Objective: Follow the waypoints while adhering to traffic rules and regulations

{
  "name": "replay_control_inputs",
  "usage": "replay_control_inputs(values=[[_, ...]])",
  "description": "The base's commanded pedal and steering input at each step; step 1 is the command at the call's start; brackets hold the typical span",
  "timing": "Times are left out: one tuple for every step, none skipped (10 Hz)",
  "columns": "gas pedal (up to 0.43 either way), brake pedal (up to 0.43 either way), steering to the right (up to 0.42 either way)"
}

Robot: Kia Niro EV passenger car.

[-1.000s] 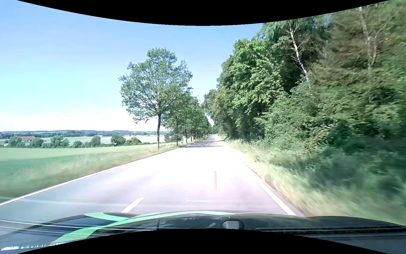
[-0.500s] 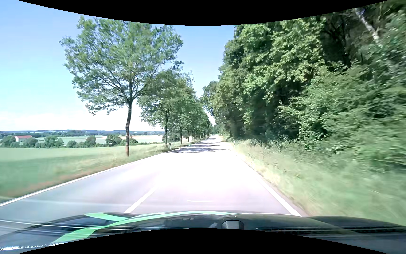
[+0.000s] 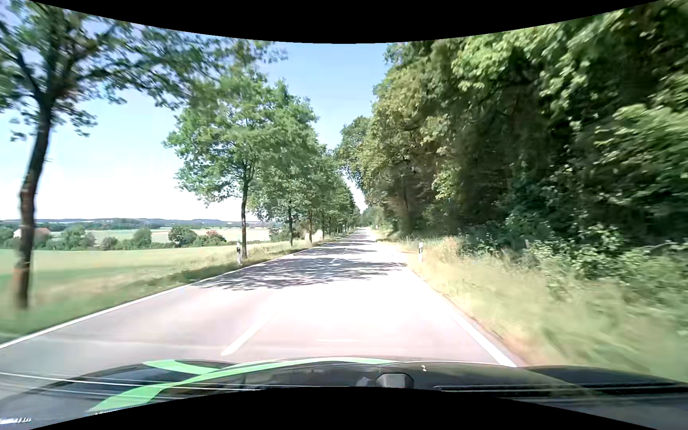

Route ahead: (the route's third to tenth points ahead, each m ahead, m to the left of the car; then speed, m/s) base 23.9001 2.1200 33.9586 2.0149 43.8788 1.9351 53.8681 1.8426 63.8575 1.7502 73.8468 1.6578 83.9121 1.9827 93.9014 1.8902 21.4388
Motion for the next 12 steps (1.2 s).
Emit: replay_control_inputs(values=[[0.098,0.000,-0.001],[0.098,0.000,-0.001],[0.110,0.000,-0.001],[0.110,0.000,-0.001],[0.130,0.000,-0.001],[0.150,0.000,-0.001],[0.169,0.000,0.000],[0.189,0.000,0.000],[0.220,0.000,0.000],[0.228,0.000,0.000],[0.240,0.000,0.000],[0.248,0.000,0.000]])
